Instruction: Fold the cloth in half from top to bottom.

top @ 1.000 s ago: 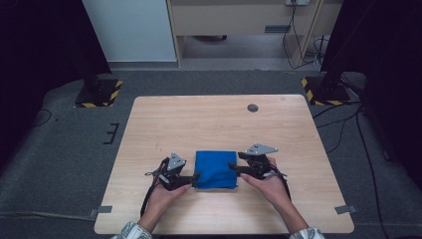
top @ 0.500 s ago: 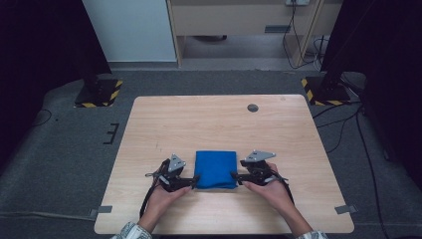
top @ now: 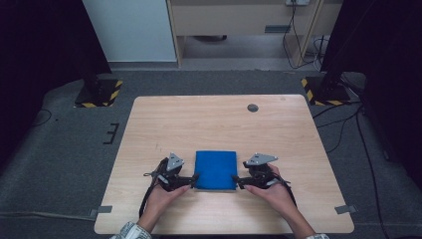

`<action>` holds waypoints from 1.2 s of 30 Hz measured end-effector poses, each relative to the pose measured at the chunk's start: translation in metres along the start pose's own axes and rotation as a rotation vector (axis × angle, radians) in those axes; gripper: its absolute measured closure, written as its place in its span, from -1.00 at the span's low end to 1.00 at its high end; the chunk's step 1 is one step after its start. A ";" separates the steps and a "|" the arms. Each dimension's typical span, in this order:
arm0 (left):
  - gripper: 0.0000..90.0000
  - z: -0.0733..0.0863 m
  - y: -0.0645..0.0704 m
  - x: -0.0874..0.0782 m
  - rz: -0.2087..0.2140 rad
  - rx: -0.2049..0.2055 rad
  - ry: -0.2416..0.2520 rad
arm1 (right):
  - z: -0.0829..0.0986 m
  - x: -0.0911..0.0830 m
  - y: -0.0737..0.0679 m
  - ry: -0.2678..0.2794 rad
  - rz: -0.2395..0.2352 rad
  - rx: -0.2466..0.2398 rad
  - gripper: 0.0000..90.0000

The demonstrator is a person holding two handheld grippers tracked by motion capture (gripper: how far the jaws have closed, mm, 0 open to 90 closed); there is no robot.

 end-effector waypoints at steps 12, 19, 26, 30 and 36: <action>-0.81 -0.011 -0.006 -0.004 -0.002 0.016 0.014 | -0.019 0.000 0.007 0.064 0.061 0.002 -0.79; -0.81 -0.016 -0.011 -0.009 -0.011 0.003 0.034 | -0.025 -0.001 0.014 0.074 0.066 0.017 -0.79; -0.82 -0.017 -0.021 -0.014 -0.020 -0.001 0.029 | -0.030 -0.006 0.023 0.085 0.083 0.041 -0.78; -0.84 -0.017 -0.029 -0.018 -0.037 -0.006 0.025 | -0.030 -0.013 0.028 0.093 0.089 0.037 -0.78; -0.84 -0.013 -0.040 -0.022 -0.055 -0.026 0.016 | -0.028 -0.023 0.037 0.095 0.106 0.043 -0.79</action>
Point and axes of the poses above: each handheld gripper's, and its own axes: x roughly forward along the jaws, z roughly out of its underside, y roughly to its right, the point moved 4 cm from there along x, roughly forward along the jaws, and after that the axes turned 14 degrees about y, right-handed, at the moved point
